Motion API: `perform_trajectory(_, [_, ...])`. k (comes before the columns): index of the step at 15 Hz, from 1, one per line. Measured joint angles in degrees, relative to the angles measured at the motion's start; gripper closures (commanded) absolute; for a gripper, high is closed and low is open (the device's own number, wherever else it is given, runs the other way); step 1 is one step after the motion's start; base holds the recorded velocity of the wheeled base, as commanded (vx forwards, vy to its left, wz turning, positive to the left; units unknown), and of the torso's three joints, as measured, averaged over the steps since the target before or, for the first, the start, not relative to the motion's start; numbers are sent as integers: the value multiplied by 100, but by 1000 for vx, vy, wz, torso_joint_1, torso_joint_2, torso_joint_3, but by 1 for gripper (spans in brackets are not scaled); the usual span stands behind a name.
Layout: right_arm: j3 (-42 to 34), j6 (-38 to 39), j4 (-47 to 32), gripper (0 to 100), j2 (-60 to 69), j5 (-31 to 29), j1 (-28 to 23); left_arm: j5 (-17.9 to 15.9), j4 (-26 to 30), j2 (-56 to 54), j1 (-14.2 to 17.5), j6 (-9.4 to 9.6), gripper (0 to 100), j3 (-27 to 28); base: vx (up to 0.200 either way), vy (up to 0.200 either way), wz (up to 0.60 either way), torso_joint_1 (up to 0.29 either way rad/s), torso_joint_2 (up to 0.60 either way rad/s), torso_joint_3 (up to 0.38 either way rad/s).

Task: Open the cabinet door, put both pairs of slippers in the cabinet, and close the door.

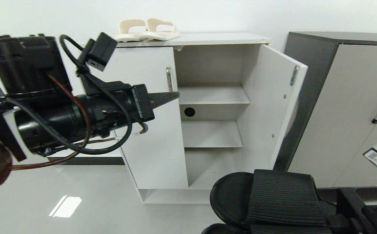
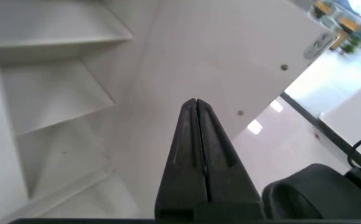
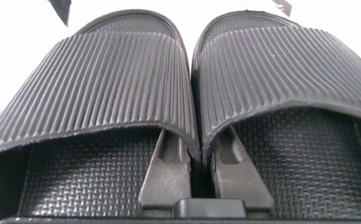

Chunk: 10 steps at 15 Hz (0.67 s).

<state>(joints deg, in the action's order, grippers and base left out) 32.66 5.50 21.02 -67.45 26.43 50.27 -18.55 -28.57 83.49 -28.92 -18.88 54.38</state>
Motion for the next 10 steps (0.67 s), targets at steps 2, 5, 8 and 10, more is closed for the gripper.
perform_trajectory(2, [228, 410, 0, 100, -127, -51, 0, 332, 112, -325, 205, 11, 100, -221, 0, 0, 0, 0, 0, 0])
perform_trajectory(5, [435, 553, 0, 100, -297, -640, 5, 1204, 523, -998, 334, 257, 100, -773, 0, 0, 0, 0, 0, 0])
perform_trajectory(8, [494, 558, 9, 100, -399, -724, 11, 2823, 1331, -2098, 354, 769, 100, -1406, 0, 0, 0, 0, 0, 0])
perform_trajectory(10, [496, 547, 11, 100, -421, -728, 16, 3707, 1777, -3027, 571, 945, 100, -1960, 0, 0, 0, 0, 0, 0])
